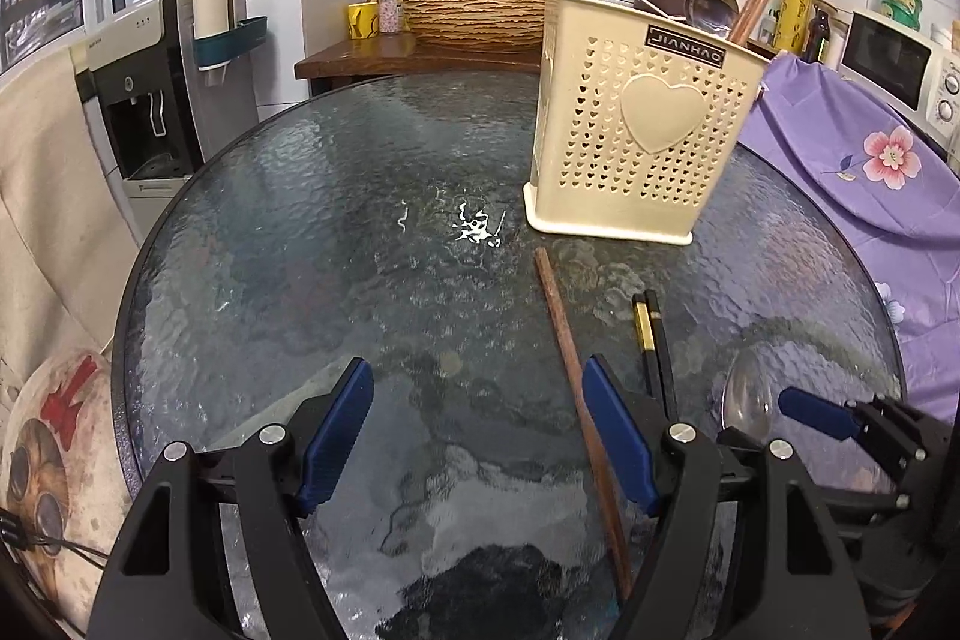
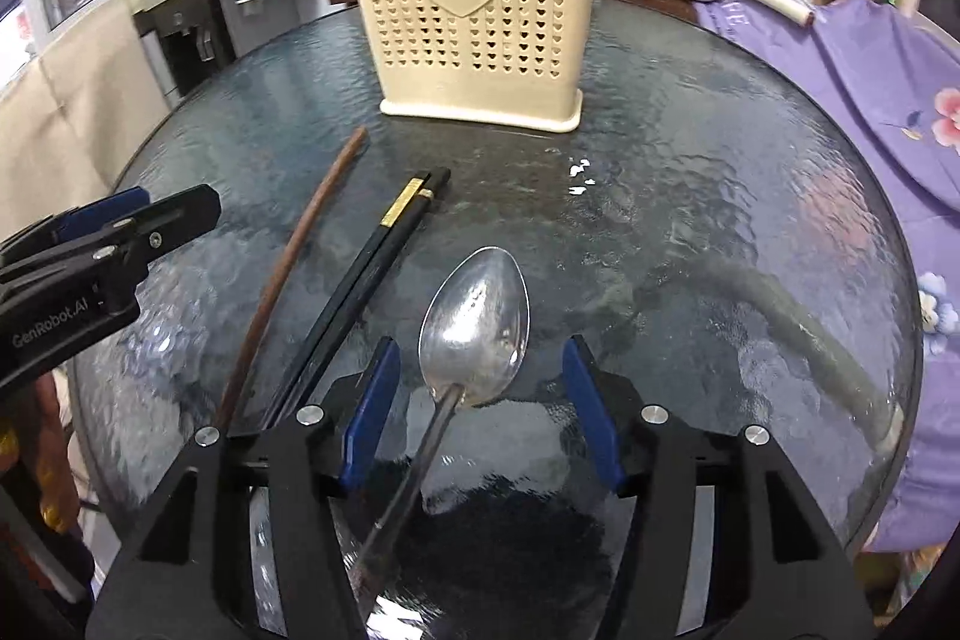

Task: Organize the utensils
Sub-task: 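Withdraw both tools and lower them toward the remaining spoon and chopsticks, then close the right gripper on the metal spoon while the left grips a brown chopstick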

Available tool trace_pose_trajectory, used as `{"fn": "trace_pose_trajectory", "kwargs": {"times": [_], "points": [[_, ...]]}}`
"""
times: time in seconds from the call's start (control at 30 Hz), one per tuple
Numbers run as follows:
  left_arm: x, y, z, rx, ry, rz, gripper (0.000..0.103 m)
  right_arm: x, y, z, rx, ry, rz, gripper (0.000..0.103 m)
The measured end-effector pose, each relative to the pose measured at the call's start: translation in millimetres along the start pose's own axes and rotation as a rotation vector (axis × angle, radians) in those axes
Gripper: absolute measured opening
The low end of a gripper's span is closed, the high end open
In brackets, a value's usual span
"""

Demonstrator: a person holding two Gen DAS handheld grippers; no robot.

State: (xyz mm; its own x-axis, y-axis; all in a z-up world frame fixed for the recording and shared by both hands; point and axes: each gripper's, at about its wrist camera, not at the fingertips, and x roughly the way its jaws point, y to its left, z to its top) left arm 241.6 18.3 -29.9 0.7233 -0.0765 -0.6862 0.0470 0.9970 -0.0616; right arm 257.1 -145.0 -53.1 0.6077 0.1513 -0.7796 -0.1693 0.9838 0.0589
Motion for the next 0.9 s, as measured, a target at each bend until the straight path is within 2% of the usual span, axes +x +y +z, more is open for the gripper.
{"fn": "trace_pose_trajectory", "kwargs": {"times": [0.2,0.33,0.47,0.63,0.9], "points": [[9,-1,8,-0.003,-0.001,0.008,0.071,7,10,4,0.046,-0.021,-0.064,0.057],[16,-5,14,0.034,0.008,0.018,0.070,10,15,6,0.032,-0.035,-0.077,0.046],[25,-7,21,0.032,0.039,-0.006,0.061,11,14,7,0.008,-0.038,-0.059,0.037],[38,-22,28,0.065,0.075,-0.035,0.060,12,10,9,-0.009,-0.031,-0.041,0.037],[71,-37,29,0.103,0.168,-0.021,0.048,12,3,10,-0.014,-0.028,-0.021,0.037]]}}
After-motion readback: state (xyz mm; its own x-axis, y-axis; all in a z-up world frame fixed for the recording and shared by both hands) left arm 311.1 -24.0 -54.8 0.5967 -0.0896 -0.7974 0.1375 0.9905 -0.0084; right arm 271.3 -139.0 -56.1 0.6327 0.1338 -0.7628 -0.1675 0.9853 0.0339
